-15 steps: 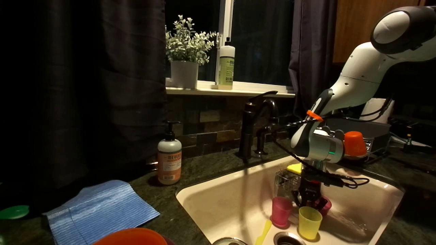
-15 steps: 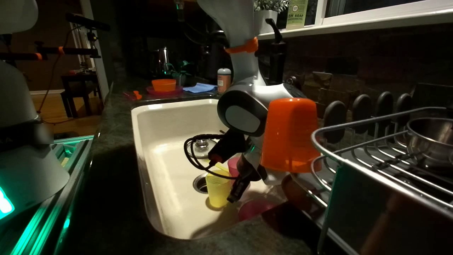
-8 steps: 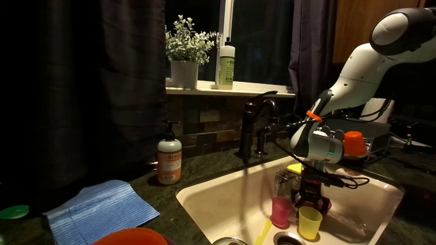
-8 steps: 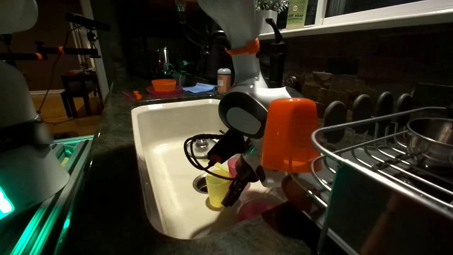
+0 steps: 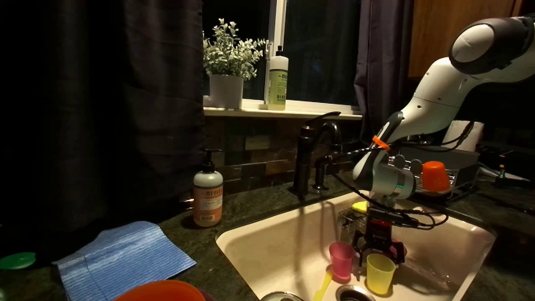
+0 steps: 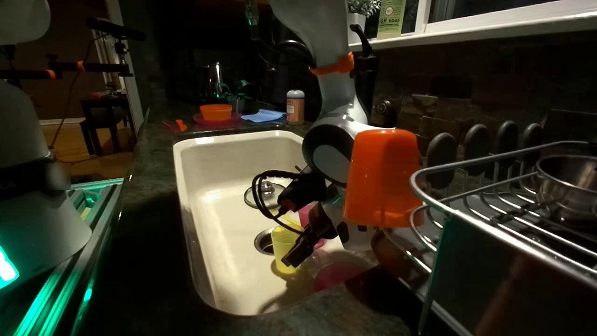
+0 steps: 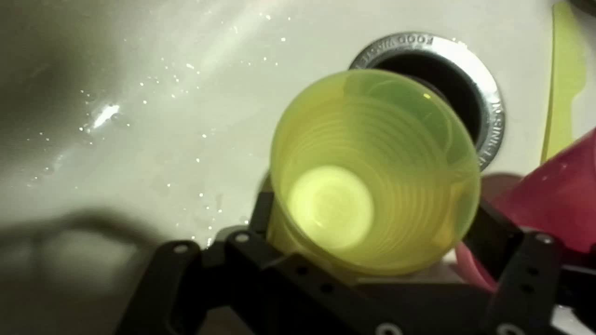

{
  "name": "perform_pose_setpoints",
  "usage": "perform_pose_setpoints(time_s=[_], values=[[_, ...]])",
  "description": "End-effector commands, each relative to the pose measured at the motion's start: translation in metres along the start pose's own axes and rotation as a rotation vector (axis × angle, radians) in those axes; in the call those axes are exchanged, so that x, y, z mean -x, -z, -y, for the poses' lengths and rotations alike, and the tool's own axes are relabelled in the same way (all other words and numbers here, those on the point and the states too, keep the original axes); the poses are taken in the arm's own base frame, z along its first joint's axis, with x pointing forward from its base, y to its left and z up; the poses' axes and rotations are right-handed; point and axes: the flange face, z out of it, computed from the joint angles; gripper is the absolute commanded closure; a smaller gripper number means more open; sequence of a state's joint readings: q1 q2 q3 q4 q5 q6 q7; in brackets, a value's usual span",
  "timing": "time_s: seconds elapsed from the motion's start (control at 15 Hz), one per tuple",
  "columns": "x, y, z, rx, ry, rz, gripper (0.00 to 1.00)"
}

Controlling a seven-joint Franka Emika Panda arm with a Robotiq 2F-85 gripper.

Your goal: Put the yellow cup on the dishrack.

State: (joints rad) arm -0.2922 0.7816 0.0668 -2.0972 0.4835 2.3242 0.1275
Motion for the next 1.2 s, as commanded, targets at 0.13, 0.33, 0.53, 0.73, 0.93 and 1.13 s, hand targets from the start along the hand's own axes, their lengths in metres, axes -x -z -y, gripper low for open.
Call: perform_pose_setpoints(time_s=[0.13,0.33,0.53,0.73,0.93,1.13], values=[[-0.011,-0.007,-0.004,-0.013,0.002,0.068,0.05],[-0.015,-0.008,-0.008,-0.005,0.000,0.070,0.31],[-0.017,-0.008,-0.009,-0.006,-0.003,0.070,0.53],[-0.018,-0.008,-0.009,-0.007,-0.002,0.070,0.53],[-0.014,-0.004,-0.006,-0.009,-0.009,0.063,0.53],[0.002,0.007,-0.001,0.019,-0.059,0.027,0.53]])
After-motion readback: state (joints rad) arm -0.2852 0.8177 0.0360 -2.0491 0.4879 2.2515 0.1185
